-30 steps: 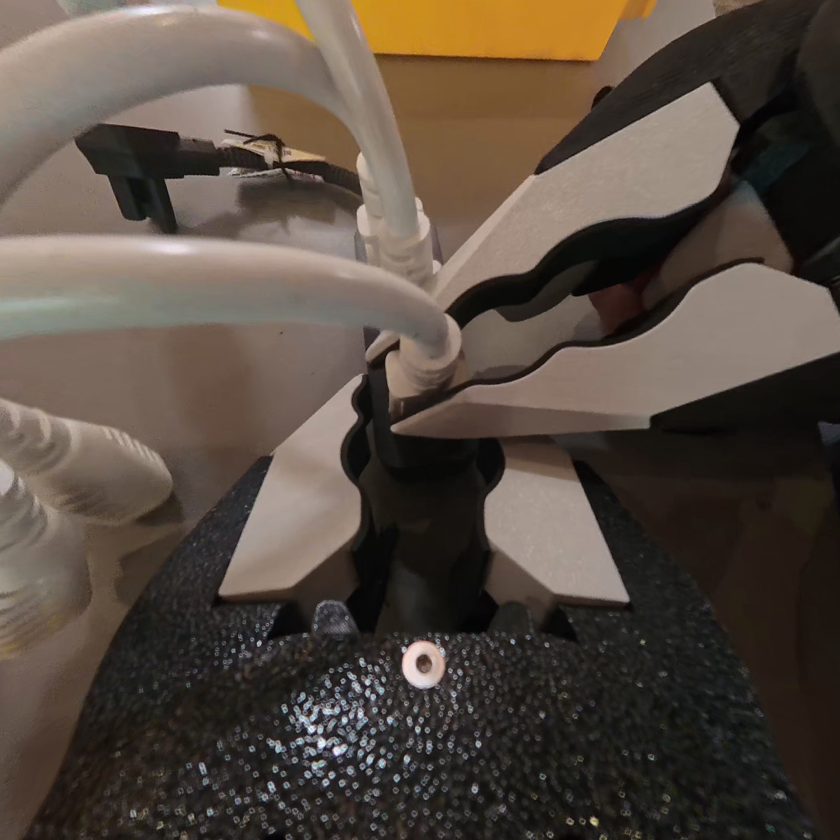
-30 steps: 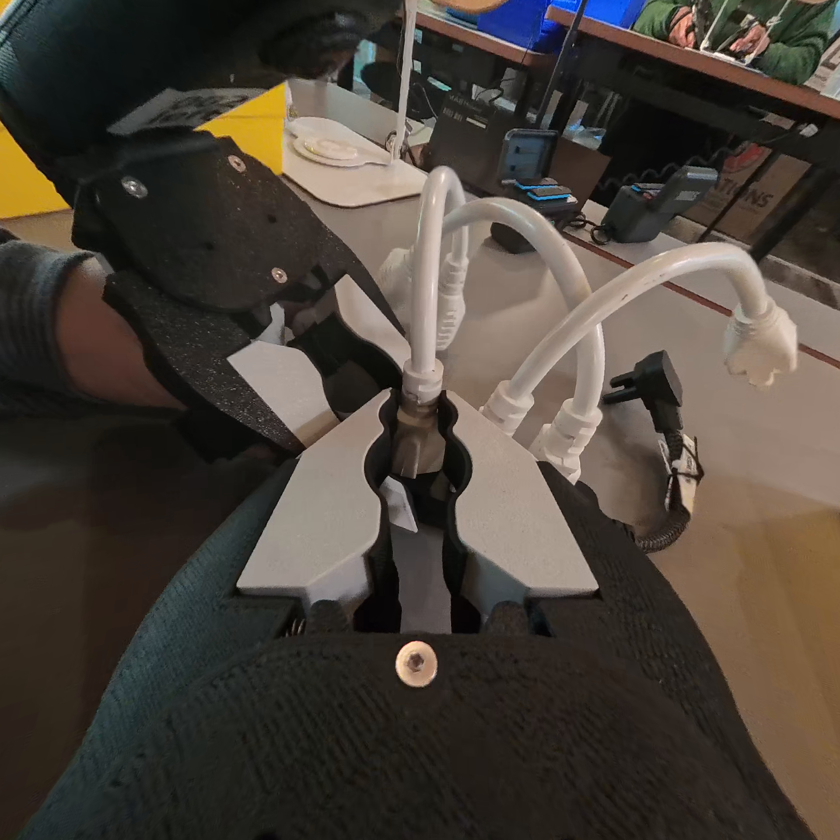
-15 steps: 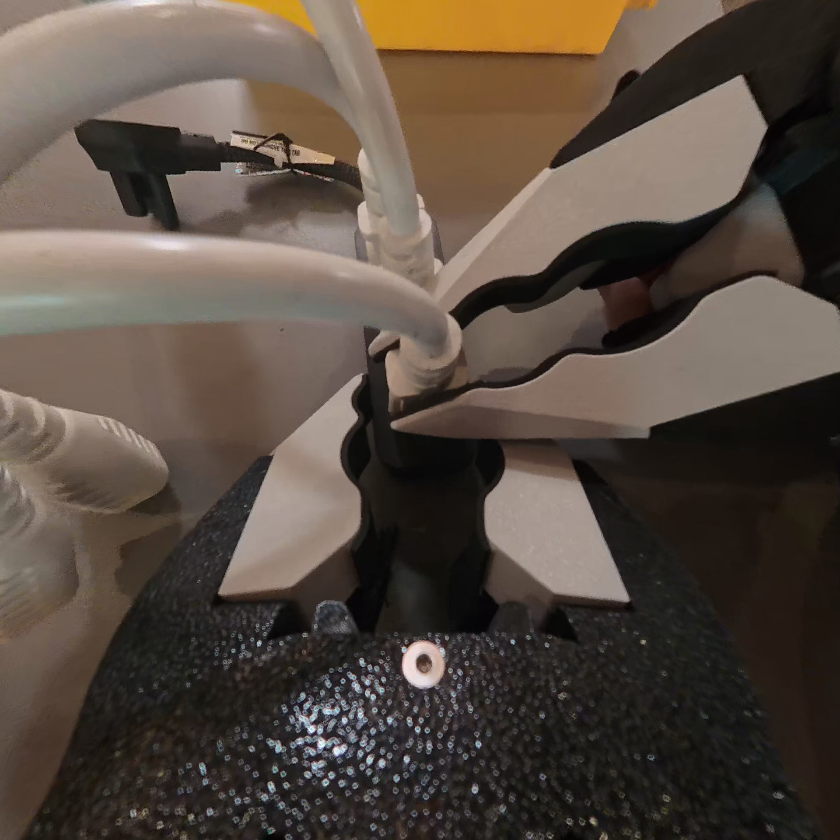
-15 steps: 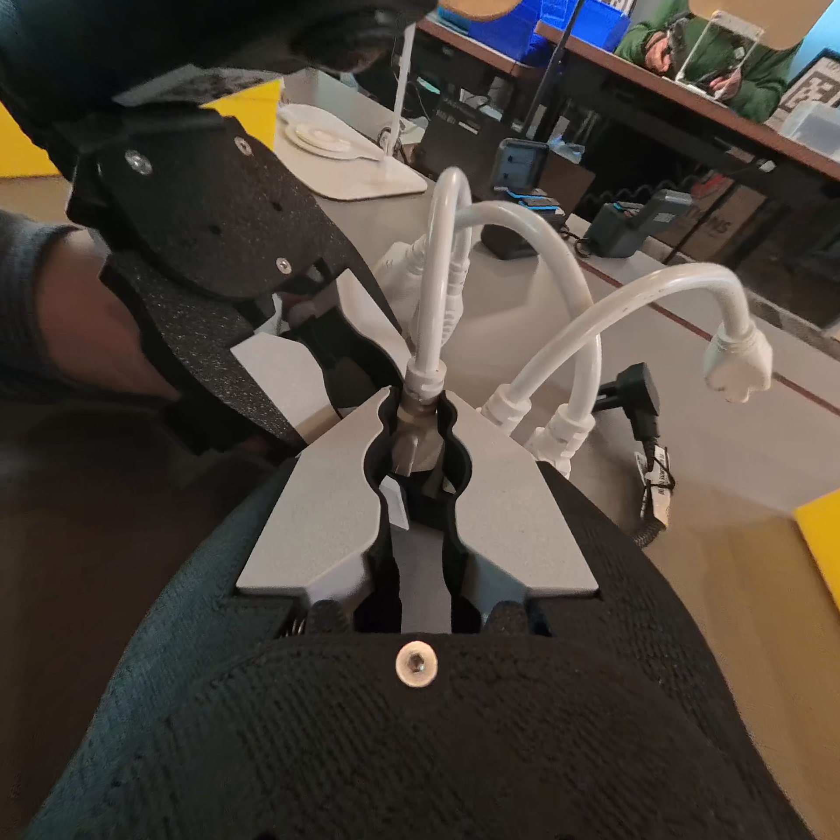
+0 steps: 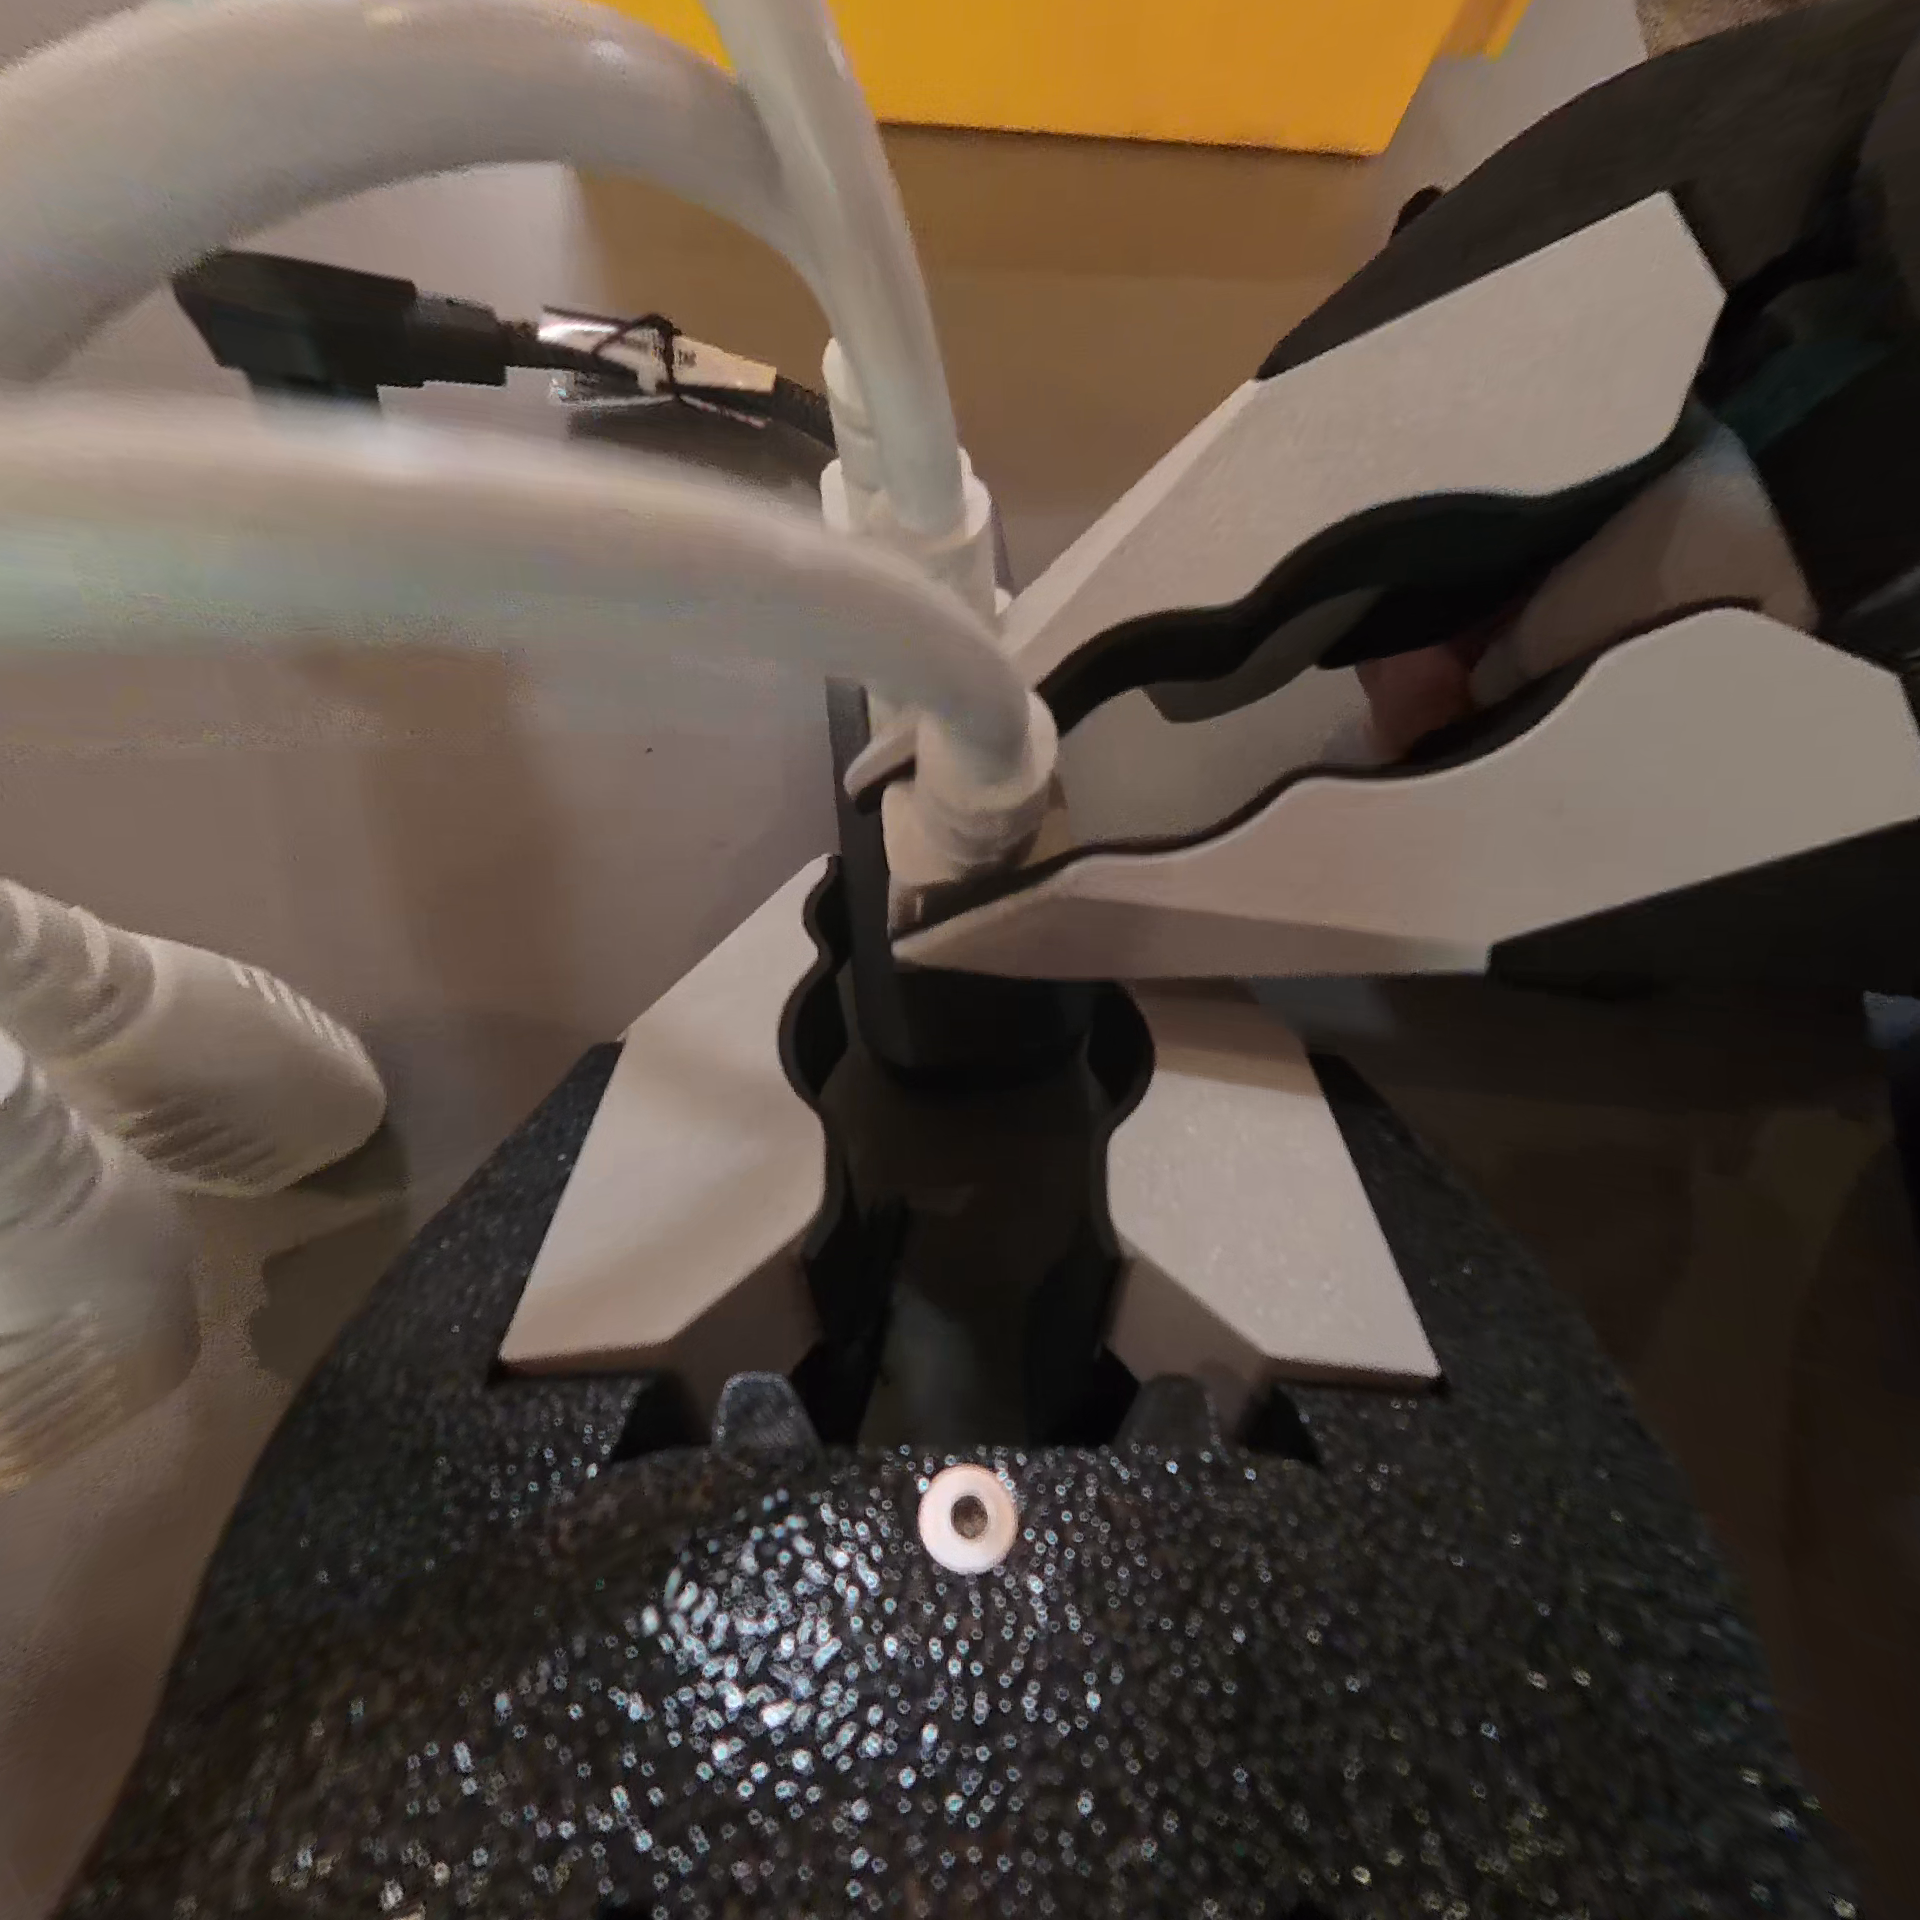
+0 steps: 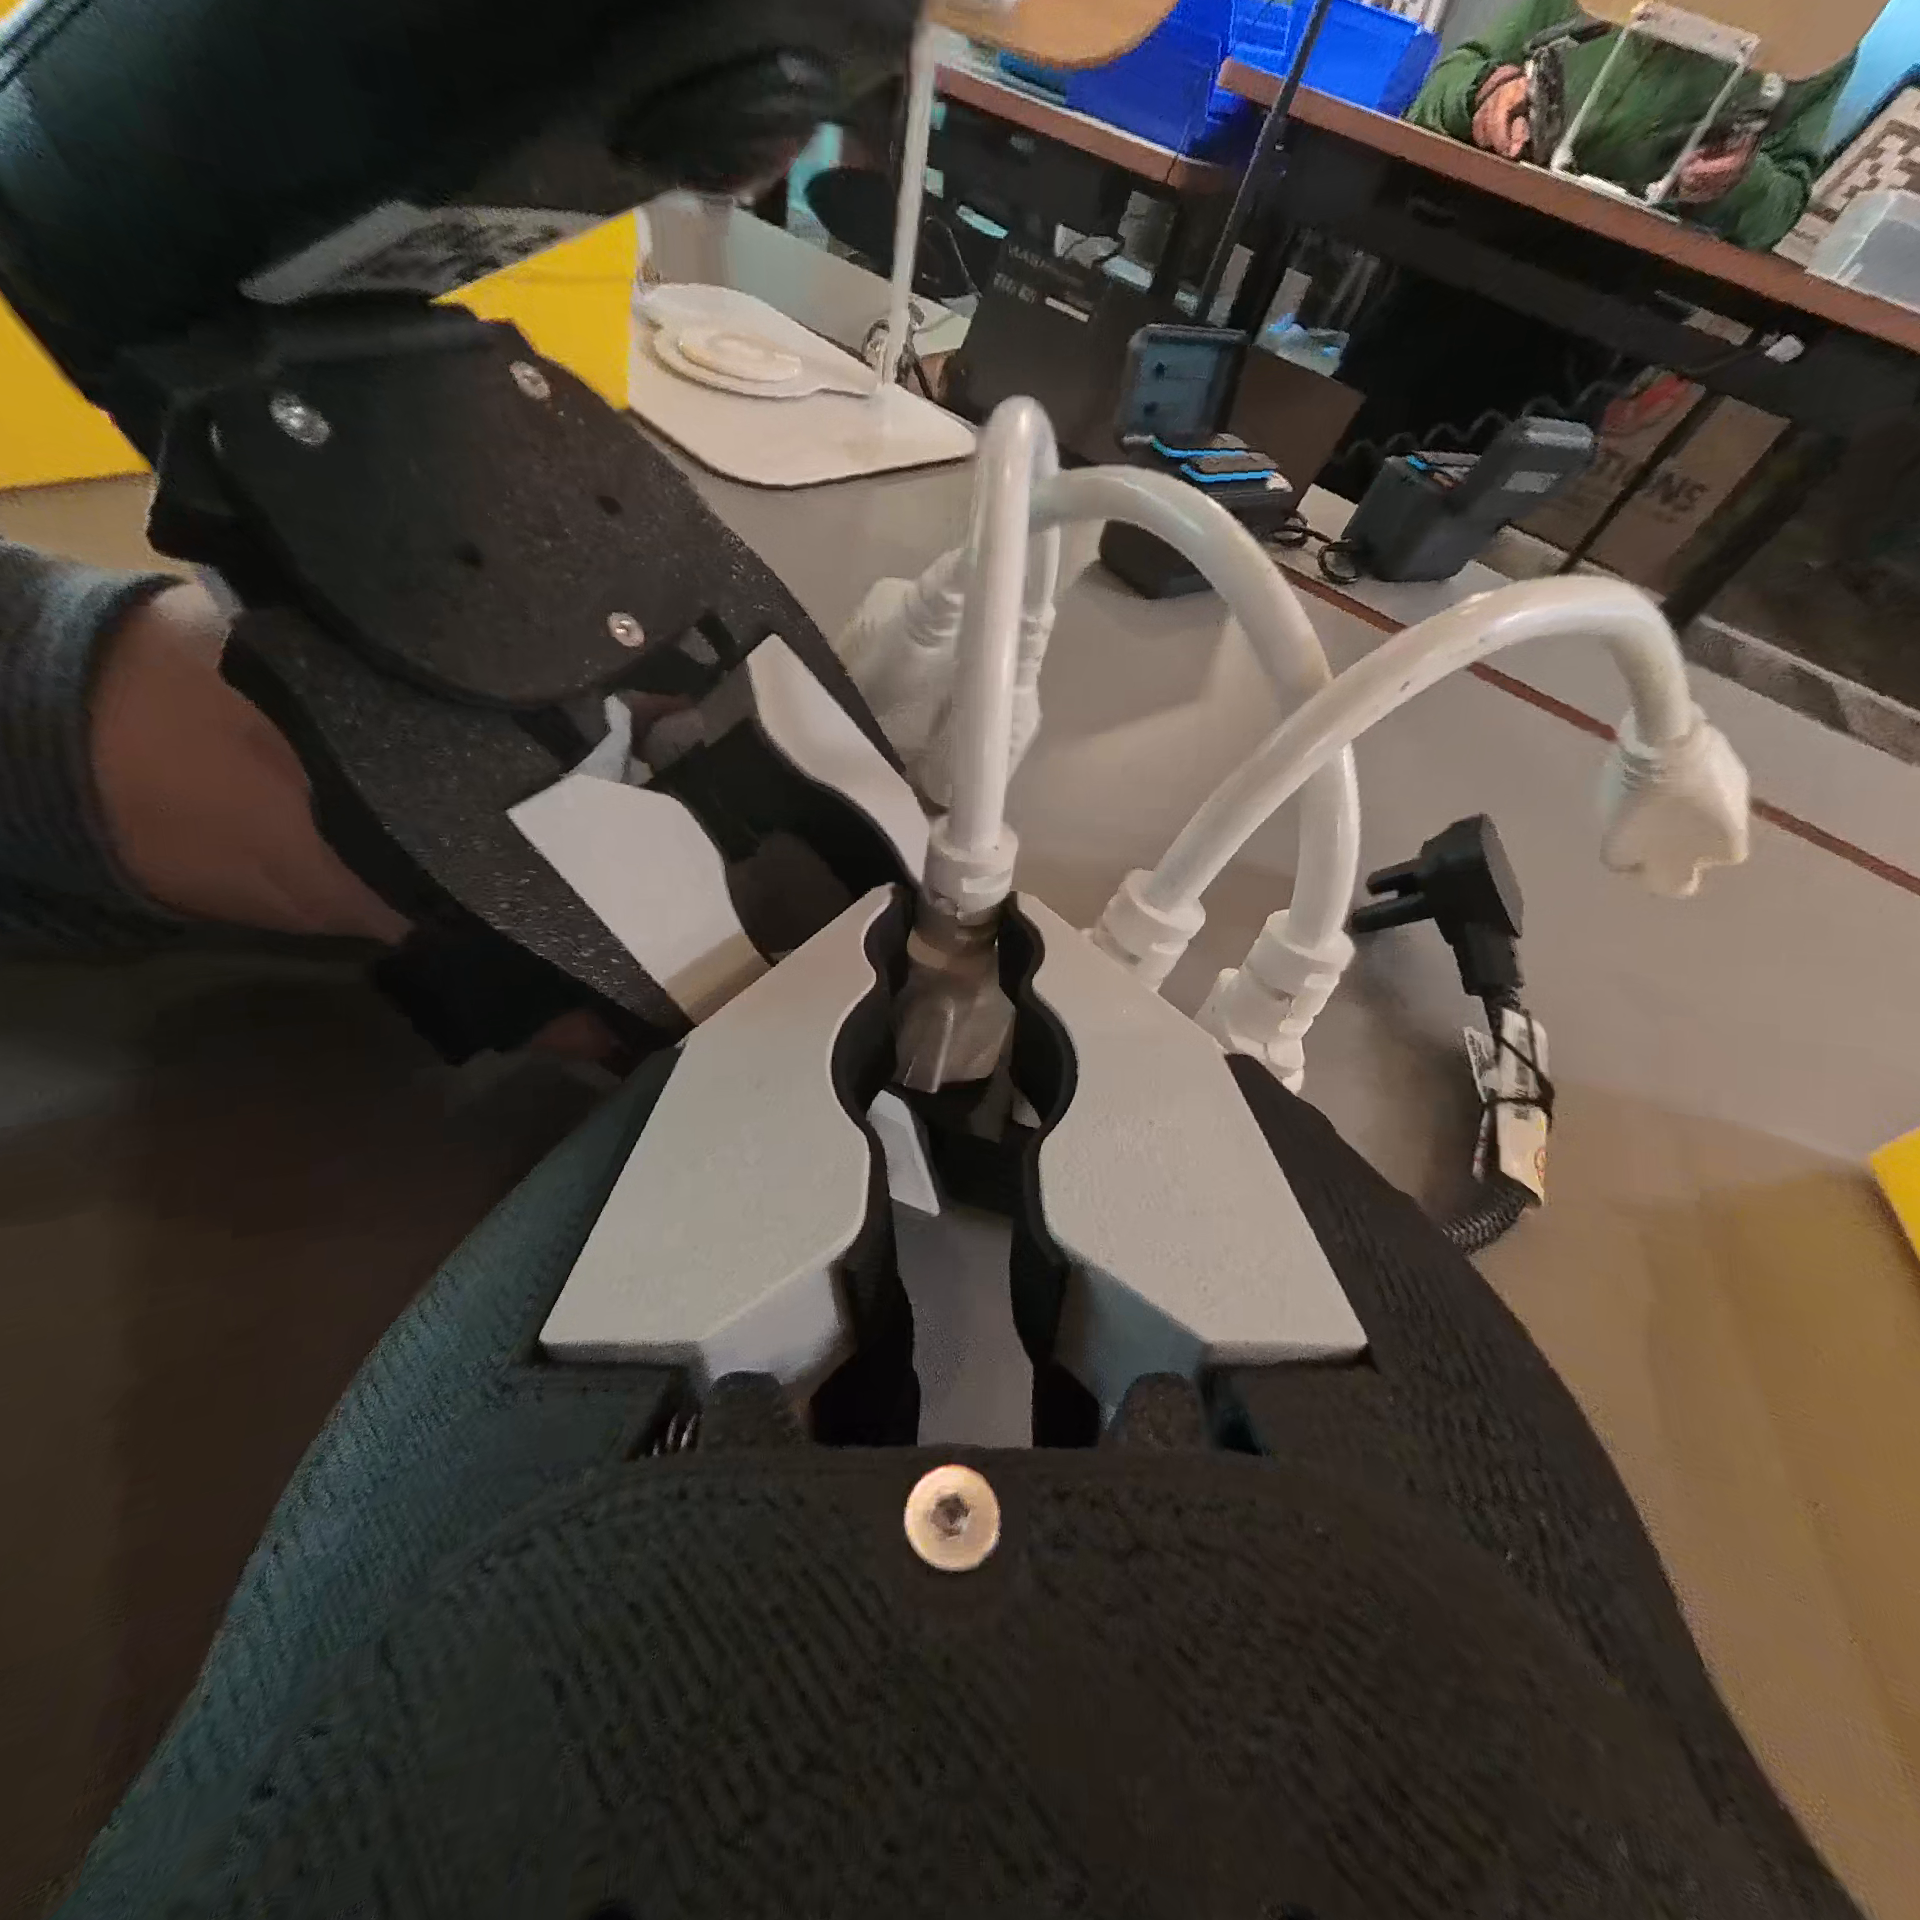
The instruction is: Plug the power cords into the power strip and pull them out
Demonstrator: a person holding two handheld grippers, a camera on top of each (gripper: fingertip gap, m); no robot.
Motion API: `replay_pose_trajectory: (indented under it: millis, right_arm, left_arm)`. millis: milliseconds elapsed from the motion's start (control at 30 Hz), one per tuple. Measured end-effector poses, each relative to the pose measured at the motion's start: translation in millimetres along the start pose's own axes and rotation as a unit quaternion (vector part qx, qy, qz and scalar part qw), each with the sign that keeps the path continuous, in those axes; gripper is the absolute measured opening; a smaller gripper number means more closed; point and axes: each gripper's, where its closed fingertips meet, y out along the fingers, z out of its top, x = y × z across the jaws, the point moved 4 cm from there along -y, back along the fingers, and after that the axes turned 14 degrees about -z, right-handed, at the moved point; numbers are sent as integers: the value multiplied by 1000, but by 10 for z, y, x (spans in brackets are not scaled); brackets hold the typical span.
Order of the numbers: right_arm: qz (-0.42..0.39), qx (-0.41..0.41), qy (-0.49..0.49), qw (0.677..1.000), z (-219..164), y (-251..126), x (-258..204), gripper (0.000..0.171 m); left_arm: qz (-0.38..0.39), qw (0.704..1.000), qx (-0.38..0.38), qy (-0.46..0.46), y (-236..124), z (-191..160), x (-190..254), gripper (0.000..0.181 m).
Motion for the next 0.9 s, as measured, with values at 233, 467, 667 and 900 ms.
replay_pose_trajectory:
  millis: [233, 467, 667, 900]
  right_arm:
    - [4, 9, 10, 1000, 17, -15, 15, 14]
    - [2, 7, 25, 1000, 20, -14, 44, 14]
    - [7, 11, 21, 1000, 21, -18, 34, 14]
    - [19, -2, 5, 1000, 1, 31, -18, 15]
  left_arm:
    - [-11, 1000, 12, -10, -19, 7, 16, 45]
    - [-13, 1000, 17, -20, 1, 30, 12, 45]
    - [-13, 1000, 17, -22, -13, 18, 18, 44]
    - [-6, 1000, 8, -26, -12, -7, 8, 44]
